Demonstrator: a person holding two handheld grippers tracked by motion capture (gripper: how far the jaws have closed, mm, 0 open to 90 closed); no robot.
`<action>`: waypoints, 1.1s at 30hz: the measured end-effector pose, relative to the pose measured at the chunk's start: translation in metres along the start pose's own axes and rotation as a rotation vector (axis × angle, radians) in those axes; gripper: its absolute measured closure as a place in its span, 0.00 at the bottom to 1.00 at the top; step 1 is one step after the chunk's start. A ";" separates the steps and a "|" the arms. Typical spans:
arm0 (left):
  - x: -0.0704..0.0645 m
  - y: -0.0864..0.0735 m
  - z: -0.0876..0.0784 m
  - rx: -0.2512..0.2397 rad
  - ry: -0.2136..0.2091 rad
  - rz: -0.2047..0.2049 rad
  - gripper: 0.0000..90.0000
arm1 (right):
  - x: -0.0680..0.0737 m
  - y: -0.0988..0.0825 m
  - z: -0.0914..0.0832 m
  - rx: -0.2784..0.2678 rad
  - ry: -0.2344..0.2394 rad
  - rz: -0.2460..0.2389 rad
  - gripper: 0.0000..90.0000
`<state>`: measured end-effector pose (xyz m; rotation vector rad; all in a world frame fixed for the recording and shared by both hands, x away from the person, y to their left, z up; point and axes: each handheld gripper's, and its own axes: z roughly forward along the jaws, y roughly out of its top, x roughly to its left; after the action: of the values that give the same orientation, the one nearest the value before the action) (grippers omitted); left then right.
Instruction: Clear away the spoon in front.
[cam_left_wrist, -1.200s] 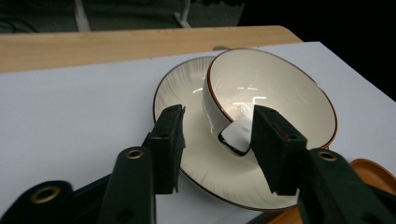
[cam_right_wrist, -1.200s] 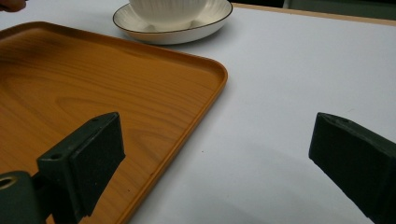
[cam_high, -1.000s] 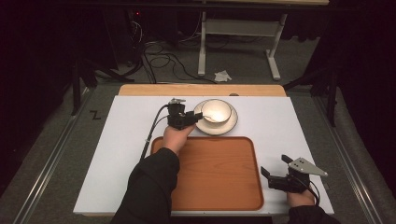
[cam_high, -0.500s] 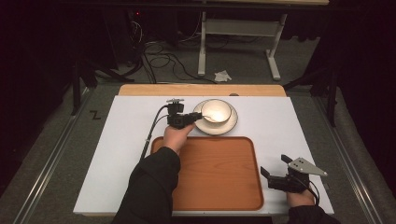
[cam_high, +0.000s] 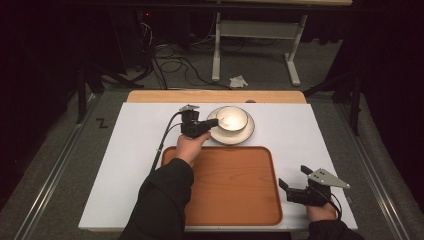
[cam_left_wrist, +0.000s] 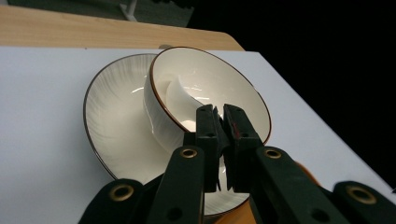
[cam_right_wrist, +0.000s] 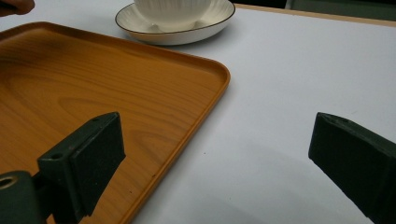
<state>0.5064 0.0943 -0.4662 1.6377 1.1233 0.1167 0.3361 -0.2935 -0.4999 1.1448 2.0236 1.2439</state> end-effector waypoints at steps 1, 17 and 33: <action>-0.002 0.000 0.000 -0.009 0.004 0.011 0.95 | 0.000 0.000 0.000 0.001 0.000 0.002 0.05; -0.028 0.010 -0.029 -0.133 0.021 0.180 0.95 | 0.001 0.001 0.001 0.000 0.004 0.005 0.05; -0.047 -0.002 -0.079 -0.204 0.018 0.260 0.95 | 0.002 0.002 0.000 -0.002 0.000 -0.010 0.05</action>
<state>0.4332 0.1161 -0.4150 1.5933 0.8770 0.4025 0.3361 -0.2912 -0.4984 1.1324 2.0249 1.2411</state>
